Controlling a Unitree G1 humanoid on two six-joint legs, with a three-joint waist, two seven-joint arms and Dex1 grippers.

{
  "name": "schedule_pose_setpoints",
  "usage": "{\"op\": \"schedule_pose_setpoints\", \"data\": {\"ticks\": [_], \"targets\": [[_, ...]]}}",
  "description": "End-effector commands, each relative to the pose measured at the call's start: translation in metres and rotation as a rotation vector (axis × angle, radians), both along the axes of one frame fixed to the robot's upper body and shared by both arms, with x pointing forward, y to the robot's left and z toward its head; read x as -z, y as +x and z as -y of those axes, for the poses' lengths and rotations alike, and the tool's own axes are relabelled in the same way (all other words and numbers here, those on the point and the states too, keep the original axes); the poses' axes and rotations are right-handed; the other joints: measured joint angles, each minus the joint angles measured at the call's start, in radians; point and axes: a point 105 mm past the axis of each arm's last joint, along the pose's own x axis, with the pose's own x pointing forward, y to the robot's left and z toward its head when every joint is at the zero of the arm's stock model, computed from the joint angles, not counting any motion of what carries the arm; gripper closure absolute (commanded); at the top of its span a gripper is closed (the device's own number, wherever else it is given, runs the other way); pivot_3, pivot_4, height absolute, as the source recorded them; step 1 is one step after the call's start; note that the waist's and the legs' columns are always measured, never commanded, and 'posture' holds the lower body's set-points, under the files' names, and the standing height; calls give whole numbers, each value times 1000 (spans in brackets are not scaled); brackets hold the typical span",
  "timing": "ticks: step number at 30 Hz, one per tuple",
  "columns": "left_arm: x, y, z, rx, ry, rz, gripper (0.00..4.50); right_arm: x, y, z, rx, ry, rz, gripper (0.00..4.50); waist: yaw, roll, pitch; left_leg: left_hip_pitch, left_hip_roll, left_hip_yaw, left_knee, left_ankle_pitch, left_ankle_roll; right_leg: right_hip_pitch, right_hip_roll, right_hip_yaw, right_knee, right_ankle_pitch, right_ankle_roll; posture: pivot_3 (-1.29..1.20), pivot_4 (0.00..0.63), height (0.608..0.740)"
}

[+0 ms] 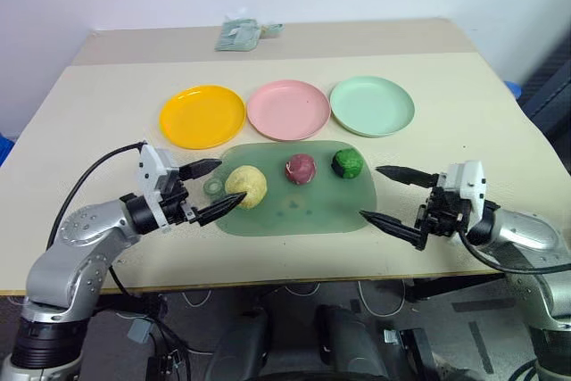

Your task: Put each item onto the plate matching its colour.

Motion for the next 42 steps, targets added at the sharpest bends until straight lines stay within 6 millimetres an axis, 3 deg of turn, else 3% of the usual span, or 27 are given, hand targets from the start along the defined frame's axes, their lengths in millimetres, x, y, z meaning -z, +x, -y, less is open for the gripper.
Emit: {"op": "schedule_pose_setpoints", "data": {"ticks": [1,11,30,31,33,37,42], "targets": [[-2,-2,4,-2,3,1,0,-11,0,-7,-48,-22,65,48,0,0,0,0,0,0,0,0,0,0,0,0,0,0,0,0,150,740],[7,6,13,-26,19,-59,0,-17,8,-19,-76,-20,80,48,1,0,0,0,0,0,1,0,0,0,0,0,0,0,0,0,150,740],[23,31,21,-91,67,-114,0,-21,-2,-24,-89,-26,81,48,2,0,0,0,0,0,1,0,0,0,0,0,0,0,0,0,150,740],[23,32,22,-89,61,-118,424,-21,-2,-24,-89,-26,81,0,2,0,0,0,0,0,1,0,0,0,0,0,0,0,0,0,150,740],[24,32,24,-85,59,-124,848,-22,-2,-25,-88,-26,81,0,2,0,0,0,0,0,1,0,0,0,0,0,0,0,0,0,150,740],[25,31,25,-77,70,-116,2398,-23,-3,-26,-84,-25,80,0,2,0,0,0,0,0,1,0,0,0,0,0,0,0,0,0,150,740],[24,32,22,-87,72,-105,2398,-22,-1,-25,-78,-24,79,0,2,0,0,0,0,0,1,0,0,1,0,0,0,0,0,0,150,740]]}}
